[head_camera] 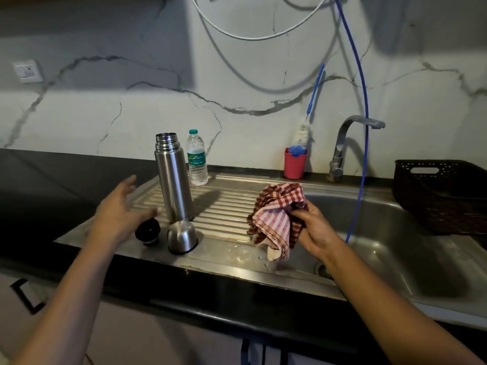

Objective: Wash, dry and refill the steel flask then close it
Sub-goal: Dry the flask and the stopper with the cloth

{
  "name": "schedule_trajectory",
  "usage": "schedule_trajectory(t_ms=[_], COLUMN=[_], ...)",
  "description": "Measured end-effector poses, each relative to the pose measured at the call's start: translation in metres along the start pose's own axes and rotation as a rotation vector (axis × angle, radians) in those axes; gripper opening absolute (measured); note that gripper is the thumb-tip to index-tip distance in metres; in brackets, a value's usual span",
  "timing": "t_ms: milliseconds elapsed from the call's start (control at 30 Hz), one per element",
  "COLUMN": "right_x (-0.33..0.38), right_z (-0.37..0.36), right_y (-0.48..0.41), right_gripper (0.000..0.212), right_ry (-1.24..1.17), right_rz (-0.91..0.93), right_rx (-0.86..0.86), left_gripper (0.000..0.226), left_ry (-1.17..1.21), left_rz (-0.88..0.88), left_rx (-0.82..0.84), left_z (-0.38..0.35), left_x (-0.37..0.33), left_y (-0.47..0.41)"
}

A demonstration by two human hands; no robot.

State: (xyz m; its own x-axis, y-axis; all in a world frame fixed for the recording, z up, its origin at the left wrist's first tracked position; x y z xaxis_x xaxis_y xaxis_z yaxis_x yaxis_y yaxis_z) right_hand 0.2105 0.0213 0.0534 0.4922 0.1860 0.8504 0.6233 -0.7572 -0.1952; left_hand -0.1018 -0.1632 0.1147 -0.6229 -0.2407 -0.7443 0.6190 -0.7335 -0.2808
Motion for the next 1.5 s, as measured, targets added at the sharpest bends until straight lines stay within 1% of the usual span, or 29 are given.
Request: schedule_trajectory(t_ms=[33,67,100,133,167,200,233,300,333,400,467,533,567,600,633,667,733,800,900,933,1000,1067,1133,1200,1233,1300,1400,1433,1500], right_x=[0.001,0.003,0.005,0.009,0.014,0.020,0.027,0.037,0.041,0.049,0.058,0.062,0.063,0.064,0.067,0.071,0.084,0.103,0.139,0.152,0.174,0.187,0.190,0.197,0.201,0.205,0.202,0.202,0.201], right_z=[-0.002,-0.004,-0.005,-0.005,-0.004,-0.006,-0.005,-0.004,-0.003,0.003,0.016,0.033,0.041,0.045,0.050,0.051,0.049,0.040,0.025,0.018,0.002,-0.012,-0.016,-0.020,-0.019,-0.006,0.020,0.027,0.042], right_y=[0.000,0.001,0.002,0.004,0.005,0.008,0.010,0.015,0.019,0.025,0.033,0.043,0.050,0.056,0.059,0.062,0.068,0.074,0.081,0.083,0.086,0.085,0.082,0.081,0.083,0.085,0.090,0.093,0.096], right_gripper=[0.064,0.072,0.070,0.060,0.046,0.036,0.030,0.026,0.026,0.030,0.031,0.021,0.020,0.020,0.017,0.018,0.028,0.031,0.030,0.031,0.035,0.034,0.032,0.032,0.033,0.035,0.037,0.038,0.035], right_ry=[-0.013,-0.025,-0.033,-0.026,0.001,0.046,0.098,0.155,0.171,0.177,0.172,0.146,0.135,0.143,0.195,0.254,0.396,0.583,0.794,0.873,1.123,1.388,1.518,1.513,1.458,1.298,1.116,1.051,0.876], right_rz=[0.000,-0.004,-0.008,-0.008,-0.005,0.003,0.023,0.055,0.063,0.077,0.077,0.011,-0.035,-0.067,-0.065,-0.045,0.011,0.069,0.204,0.264,0.361,0.363,0.297,0.331,0.375,0.423,0.336,0.320,0.302], right_rx=[0.014,0.018,0.020,0.015,0.008,0.003,0.002,-0.001,-0.014,-0.056,-0.143,-0.272,-0.323,-0.347,-0.332,-0.300,-0.195,-0.099,-0.065,-0.062,-0.061,-0.066,-0.072,-0.105,-0.133,-0.182,-0.150,-0.123,-0.114], left_gripper=[0.078,0.067,0.060,0.057,0.056,0.051,0.040,0.013,0.008,0.018,0.023,0.024,0.024,0.024,0.023,0.022,0.020,0.028,0.024,0.027,0.038,0.050,0.066,0.085,0.084,0.063,0.022,0.017,0.016], left_ry=[0.121,0.261,0.387,0.467,0.508,0.548,0.610,0.730,0.760,0.785,0.792,0.791,0.788,0.792,0.812,0.849,0.924,0.977,1.064,1.135,1.283,1.392,1.425,1.421,1.430,1.444,1.442,1.419,1.363], left_rz=[-0.112,-0.200,-0.254,-0.277,-0.285,-0.285,-0.270,-0.196,-0.170,-0.173,-0.170,-0.128,-0.112,-0.082,-0.041,0.012,0.104,0.159,0.143,0.139,0.136,0.113,0.027,-0.044,-0.071,-0.098,-0.038,-0.022,-0.035], left_rx=[-0.013,0.079,0.242,0.417,0.542,0.603,0.624,0.595,0.573,0.537,0.513,0.524,0.541,0.562,0.590,0.623,0.675,0.699,0.735,0.761,0.807,0.872,0.957,0.977,0.960,0.929,0.874,0.845,0.830], left_z=[-0.007,-0.026,-0.051,-0.081,-0.107,-0.128,-0.145,-0.170,-0.179,-0.190,-0.198,-0.206,-0.212,-0.219,-0.227,-0.235,-0.247,-0.258,-0.266,-0.271,-0.274,-0.274,-0.277,-0.280,-0.280,-0.282,-0.280,-0.279,-0.279], left_x=[-0.033,-0.065,-0.092,-0.117,-0.134,-0.147,-0.156,-0.165,-0.168,-0.174,-0.177,-0.177,-0.179,-0.180,-0.180,-0.179,-0.177,-0.174,-0.183,-0.186,-0.196,-0.204,-0.216,-0.226,-0.229,-0.235,-0.236,-0.234,-0.238], left_y=[0.013,0.027,0.040,0.053,0.061,0.065,0.064,0.059,0.058,0.059,0.059,0.061,0.061,0.062,0.063,0.065,0.069,0.071,0.078,0.080,0.083,0.088,0.095,0.102,0.102,0.101,0.094,0.090,0.087])
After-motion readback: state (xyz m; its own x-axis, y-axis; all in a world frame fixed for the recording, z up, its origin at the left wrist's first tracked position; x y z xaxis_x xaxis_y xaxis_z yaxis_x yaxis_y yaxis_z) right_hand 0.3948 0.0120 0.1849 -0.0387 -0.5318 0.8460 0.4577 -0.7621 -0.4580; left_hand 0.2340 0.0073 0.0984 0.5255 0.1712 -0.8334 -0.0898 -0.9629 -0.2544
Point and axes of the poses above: each hand's wrist, its own y-axis away from the middle knuckle, its own z-axis out of the back of the hand, x = y × z, the point moved 8 cm from there along -y, towards the middle knuckle, and after that the axes turned 6 degrees about x, right-handed, at the moved point
